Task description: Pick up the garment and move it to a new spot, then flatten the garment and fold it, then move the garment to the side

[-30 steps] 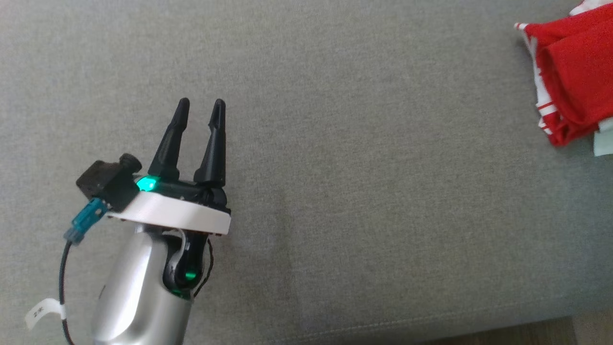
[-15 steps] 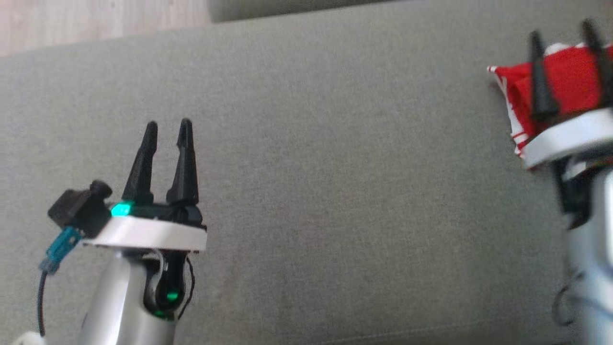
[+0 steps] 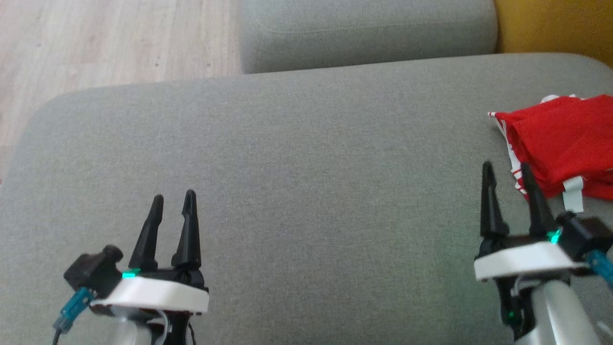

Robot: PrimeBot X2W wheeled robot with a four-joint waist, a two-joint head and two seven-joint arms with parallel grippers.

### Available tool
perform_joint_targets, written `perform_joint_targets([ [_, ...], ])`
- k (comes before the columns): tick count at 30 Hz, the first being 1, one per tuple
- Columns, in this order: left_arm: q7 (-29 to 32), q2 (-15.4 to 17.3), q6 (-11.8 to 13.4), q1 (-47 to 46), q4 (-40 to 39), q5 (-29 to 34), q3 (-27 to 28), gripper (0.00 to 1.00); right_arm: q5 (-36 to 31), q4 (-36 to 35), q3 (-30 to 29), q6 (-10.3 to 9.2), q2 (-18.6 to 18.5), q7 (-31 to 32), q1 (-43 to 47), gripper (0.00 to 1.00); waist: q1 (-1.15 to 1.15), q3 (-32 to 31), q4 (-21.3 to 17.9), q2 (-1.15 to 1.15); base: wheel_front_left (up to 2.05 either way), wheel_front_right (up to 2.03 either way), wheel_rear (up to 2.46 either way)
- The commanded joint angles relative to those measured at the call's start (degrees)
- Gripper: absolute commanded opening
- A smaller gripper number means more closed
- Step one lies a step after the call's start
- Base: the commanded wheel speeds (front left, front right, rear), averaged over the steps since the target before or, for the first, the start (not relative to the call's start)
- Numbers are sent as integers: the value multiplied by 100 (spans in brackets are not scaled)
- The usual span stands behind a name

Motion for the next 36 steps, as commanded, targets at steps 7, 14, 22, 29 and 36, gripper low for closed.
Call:
perform_joint_targets([
  [7,-31,42,137,-7,-360,166,219,100,70,-163,312,-5,12,-170,227,100,0,-99,77,0,0,0,0],
  [14,-31,42,74,91,-386,138,170,100,97,-281,255,-5,13,-180,288,100,0,-112,67,0,0,0,0],
  [22,-31,42,267,108,-326,227,269,100,105,-345,245,-5,13,-181,279,100,0,-119,51,0,0,0,0],
  [29,-31,42,323,90,-377,330,259,100,134,-348,295,-5,13,-181,287,100,0,-103,46,0,0,0,0],
  [36,-31,42,387,127,-459,342,327,100,180,-341,337,-5,14,-182,265,100,0,-93,38,0,0,0,0],
])
